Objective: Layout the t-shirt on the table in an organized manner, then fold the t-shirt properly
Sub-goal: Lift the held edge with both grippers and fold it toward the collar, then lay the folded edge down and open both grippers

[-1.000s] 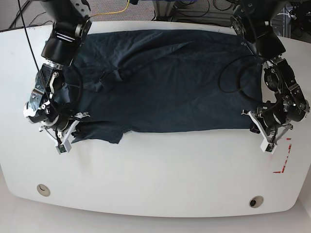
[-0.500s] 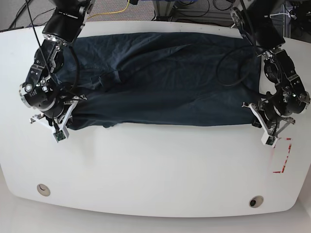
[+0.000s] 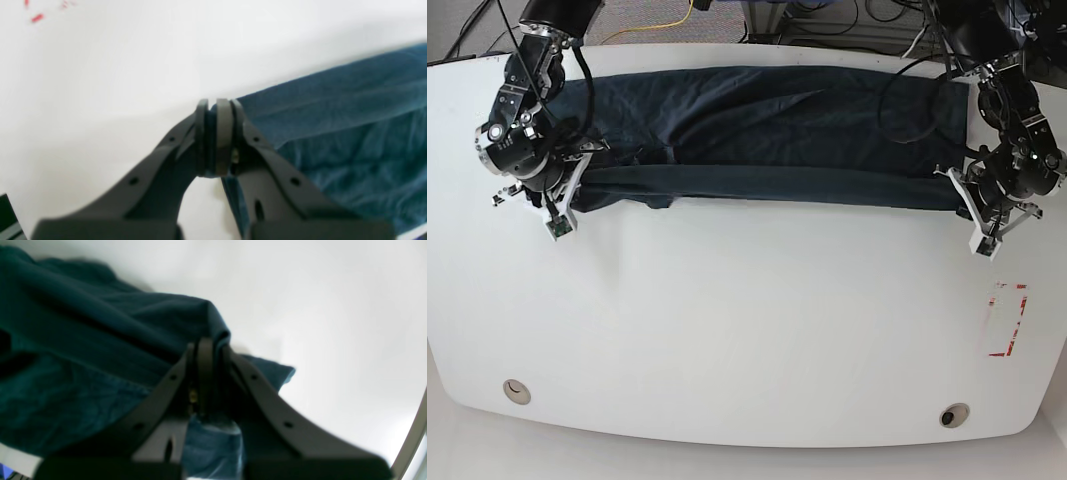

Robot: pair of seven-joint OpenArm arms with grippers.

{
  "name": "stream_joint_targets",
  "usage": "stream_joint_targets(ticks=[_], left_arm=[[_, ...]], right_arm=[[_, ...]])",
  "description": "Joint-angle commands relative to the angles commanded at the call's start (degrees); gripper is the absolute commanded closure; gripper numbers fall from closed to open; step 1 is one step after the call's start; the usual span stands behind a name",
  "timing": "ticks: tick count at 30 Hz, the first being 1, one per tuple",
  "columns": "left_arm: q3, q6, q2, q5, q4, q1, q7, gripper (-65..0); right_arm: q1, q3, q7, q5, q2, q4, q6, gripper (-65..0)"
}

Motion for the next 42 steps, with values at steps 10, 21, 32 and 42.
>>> stream_joint_targets(ticks=[10, 21, 32, 42], left_arm=[[0.0, 0.0, -0.18, 0.09, 0.0, 5.19, 0.0, 0.0], [0.26, 0.0, -0.35, 0.44, 0.0, 6.77, 0.09, -24.3], [0.18, 0.0, -2.37, 0.44, 0.0, 7.03, 0.09, -31.4], [0.18, 0.0, -4.66, 0.09, 0.09, 5.01, 0.09, -31.4]], right_arm=[[-6.07, 1.67, 0.0, 0.0, -1.93, 0.0, 0.0, -1.7], [-9.05, 1.76, 0.09, -0.09, -2.55, 0.0, 0.0, -59.5], [-9.49, 8.09, 0.09, 0.79, -2.2, 0.09, 0.0, -65.0], [-6.15, 9.23, -1.58, 14.68, 1.41, -0.26, 0.0, -65.0]])
